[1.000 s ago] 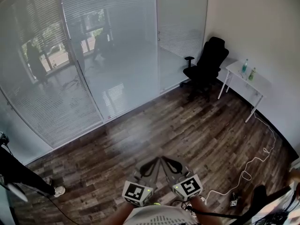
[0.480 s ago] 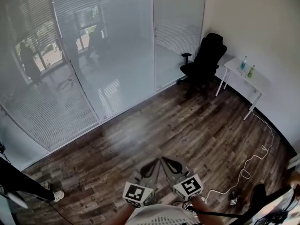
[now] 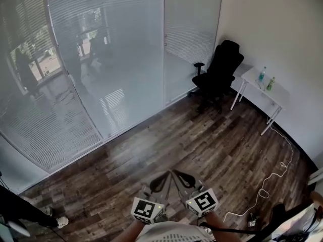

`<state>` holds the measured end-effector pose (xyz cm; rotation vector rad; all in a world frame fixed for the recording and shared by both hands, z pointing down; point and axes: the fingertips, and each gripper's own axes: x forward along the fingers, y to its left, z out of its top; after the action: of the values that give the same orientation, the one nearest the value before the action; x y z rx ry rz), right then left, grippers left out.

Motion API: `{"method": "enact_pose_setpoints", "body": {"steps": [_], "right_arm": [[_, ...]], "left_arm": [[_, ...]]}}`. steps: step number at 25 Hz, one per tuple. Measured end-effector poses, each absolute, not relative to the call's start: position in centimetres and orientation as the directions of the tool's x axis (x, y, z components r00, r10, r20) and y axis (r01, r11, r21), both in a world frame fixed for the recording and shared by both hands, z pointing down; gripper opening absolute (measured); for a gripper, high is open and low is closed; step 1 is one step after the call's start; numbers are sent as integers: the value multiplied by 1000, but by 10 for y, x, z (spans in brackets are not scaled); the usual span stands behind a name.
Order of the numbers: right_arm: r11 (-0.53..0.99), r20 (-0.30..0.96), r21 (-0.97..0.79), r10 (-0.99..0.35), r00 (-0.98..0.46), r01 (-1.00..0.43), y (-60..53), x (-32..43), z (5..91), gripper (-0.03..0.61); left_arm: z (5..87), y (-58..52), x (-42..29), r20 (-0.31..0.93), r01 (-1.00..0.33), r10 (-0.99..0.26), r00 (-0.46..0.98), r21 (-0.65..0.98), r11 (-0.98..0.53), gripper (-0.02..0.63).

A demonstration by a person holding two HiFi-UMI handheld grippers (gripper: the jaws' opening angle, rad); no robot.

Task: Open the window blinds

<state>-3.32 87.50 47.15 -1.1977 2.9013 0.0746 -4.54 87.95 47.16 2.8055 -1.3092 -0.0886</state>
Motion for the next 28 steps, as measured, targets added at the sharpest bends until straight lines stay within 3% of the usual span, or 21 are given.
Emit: {"method": "enact_pose_setpoints", "body": {"steps": [6, 13, 28], "right_arm": [[695, -35, 9, -718, -695, -719, 814, -45, 465, 9], [682, -55, 32, -729, -682, -731, 761, -74, 461, 9], [671, -5, 95, -738, -674, -735, 692, -98, 459, 9]], "left_arm": [[464, 816, -58, -45, -748, -749, 661, 33, -663, 6], [442, 766, -84, -164, -755, -746, 646, 7, -655, 6], [447, 698, -110, -166, -762, -763, 624, 84, -642, 6]]}}
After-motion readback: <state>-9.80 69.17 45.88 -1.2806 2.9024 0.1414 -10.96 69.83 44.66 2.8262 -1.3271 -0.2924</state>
